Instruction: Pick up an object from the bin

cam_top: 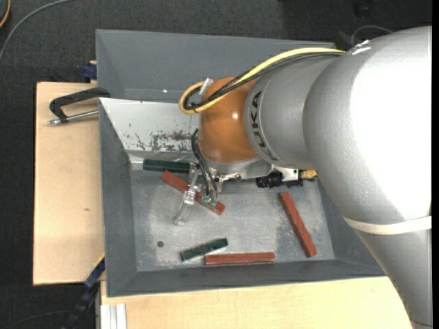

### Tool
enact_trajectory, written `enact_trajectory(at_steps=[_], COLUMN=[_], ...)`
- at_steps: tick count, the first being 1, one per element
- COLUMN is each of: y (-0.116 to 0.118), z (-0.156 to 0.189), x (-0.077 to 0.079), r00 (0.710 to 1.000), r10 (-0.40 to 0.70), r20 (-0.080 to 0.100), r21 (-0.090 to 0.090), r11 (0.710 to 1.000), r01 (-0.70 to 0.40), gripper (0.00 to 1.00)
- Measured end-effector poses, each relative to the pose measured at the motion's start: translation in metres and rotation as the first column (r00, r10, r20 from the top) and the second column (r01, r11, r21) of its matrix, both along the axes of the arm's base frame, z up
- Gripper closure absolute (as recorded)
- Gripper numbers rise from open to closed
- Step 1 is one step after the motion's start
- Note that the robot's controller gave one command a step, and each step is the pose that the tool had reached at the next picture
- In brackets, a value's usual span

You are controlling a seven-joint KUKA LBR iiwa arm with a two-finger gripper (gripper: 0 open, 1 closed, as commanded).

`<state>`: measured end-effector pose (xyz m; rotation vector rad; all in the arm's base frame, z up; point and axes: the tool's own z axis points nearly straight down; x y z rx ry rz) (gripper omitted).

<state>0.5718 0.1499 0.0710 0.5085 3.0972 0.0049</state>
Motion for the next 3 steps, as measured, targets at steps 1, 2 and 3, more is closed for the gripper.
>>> enact_trajectory(at_steps=[1, 2, 3], y=[0.000, 0.001, 0.002], z=[0.000, 0.025, 0.076], x=[0.000, 0.001, 0.003], r00=[1.000, 1.000, 1.000], r10=[0.000, 0.000, 0.002], r20=[0.000, 0.004, 0.007], r21=[0.000, 0.001, 0.001], r11=[1.000, 1.000, 1.000], r01=[0.000, 0.000, -0.002], gripper=[1.00, 1.00, 1.00])
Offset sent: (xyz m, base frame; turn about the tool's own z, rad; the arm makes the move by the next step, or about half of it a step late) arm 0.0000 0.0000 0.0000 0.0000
